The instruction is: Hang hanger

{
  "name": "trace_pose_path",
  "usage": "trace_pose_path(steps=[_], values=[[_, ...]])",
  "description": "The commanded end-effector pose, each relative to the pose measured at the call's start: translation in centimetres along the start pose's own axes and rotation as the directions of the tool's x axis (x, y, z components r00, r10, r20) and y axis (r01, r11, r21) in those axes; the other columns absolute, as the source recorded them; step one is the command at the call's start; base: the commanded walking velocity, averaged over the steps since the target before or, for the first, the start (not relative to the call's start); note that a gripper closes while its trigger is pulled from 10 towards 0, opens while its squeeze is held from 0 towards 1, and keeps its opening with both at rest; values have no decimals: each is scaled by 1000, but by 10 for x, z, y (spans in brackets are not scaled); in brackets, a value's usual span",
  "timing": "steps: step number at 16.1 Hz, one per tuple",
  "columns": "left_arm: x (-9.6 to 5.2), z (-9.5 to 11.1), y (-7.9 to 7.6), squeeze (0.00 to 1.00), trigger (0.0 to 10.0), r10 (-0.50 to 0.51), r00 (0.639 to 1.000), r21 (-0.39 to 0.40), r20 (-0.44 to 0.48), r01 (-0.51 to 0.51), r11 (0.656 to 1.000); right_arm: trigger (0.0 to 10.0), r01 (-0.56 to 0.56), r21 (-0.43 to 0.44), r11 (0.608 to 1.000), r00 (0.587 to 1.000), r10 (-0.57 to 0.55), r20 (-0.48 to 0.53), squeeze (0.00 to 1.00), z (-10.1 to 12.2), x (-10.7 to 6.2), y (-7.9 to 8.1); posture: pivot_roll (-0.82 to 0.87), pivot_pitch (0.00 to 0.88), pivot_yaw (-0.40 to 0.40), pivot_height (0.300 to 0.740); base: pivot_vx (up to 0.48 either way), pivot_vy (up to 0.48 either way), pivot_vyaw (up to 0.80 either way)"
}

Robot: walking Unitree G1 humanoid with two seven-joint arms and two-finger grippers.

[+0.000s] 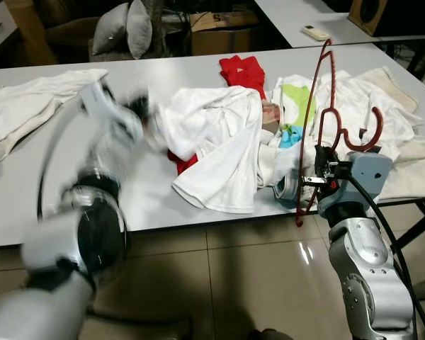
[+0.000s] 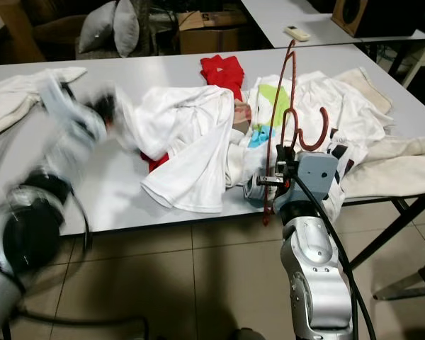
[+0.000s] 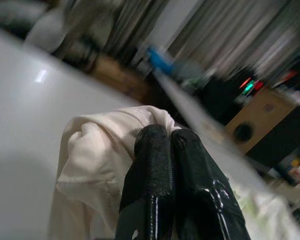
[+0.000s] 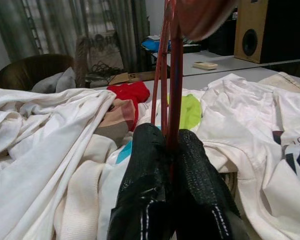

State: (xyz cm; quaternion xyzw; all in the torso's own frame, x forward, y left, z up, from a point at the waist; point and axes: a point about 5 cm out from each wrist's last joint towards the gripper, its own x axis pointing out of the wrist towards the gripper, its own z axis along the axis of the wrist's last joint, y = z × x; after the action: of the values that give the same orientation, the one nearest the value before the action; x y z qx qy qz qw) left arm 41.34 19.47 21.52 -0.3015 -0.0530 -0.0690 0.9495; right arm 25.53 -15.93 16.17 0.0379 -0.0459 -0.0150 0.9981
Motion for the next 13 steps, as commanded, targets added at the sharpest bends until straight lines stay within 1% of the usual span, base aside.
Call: trace_pose_path(steps=[1,2,3,4,5,6,7,8,9,11,12,13], values=[[6,26,-8,0,0,-40,996,-3,76,40,999,10000,15,2,1000,1000,-15,9,0,0,-1,-1,-36,0,89,740,0,0,0],[13,63,-25,0,0,-83,983,16,163,81,997,10000,14,4,1000,1000,-15,12,0,1,0,-1,-33,0,89,740,0,0,0],[17,109,-52,0,0,-182,946,123,268,154,980,10000,14,5,1000,1000,-14,14,0,1,0,-2,-34,0,89,740,0,0,0],[16,150,-80,0,0,-281,886,139,369,247,959,10000,18,6,1000,1000,-18,18,0,2,-1,-3,-34,0,89,740,0,0,0],[12,173,-100,0,0,-364,835,165,413,324,931,10000,21,7,1000,1000,-21,21,0,2,0,-4,-34,0,89,740,0,0,0],[11,180,-109,0,0,-404,817,209,411,347,914,10000,21,7,1000,1000,-21,22,0,2,0,-4,-24,0,89,740,0,0,0],[12,180,-114,0,0,-423,819,233,387,357,905,10000,13,7,1000,1000,-13,28,0,2,0,-3,-24,0,89,740,0,0,0],[13,176,-116,0,0,-427,826,238,368,360,902,10000,3,8,1000,999,-3,34,0,3,0,-2,-24,0,89,740,0,0,0],[15,167,-113,0,0,-428,836,253,343,357,899,10000,-1,12,1000,999,1,40,0,4,0,-1,-26,0,94,740,0,0,0],[19,154,-106,0,0,-397,867,269,302,322,908,10000,-1,14,1000,999,1,43,0,5,-1,-2,-28,0,91,740,0,0,0],[21,145,-107,0,0,-401,880,297,257,323,899,10000,-1,13,1000,999,0,41,0,4,-2,-3,-27,0,91,740,0,0,0],[24,130,-110,0,0,-418,887,328,194,343,880,10000,0,11,1000,999,0,38,0,3,-2,-3,-28,0,92,740,0,0,0]])
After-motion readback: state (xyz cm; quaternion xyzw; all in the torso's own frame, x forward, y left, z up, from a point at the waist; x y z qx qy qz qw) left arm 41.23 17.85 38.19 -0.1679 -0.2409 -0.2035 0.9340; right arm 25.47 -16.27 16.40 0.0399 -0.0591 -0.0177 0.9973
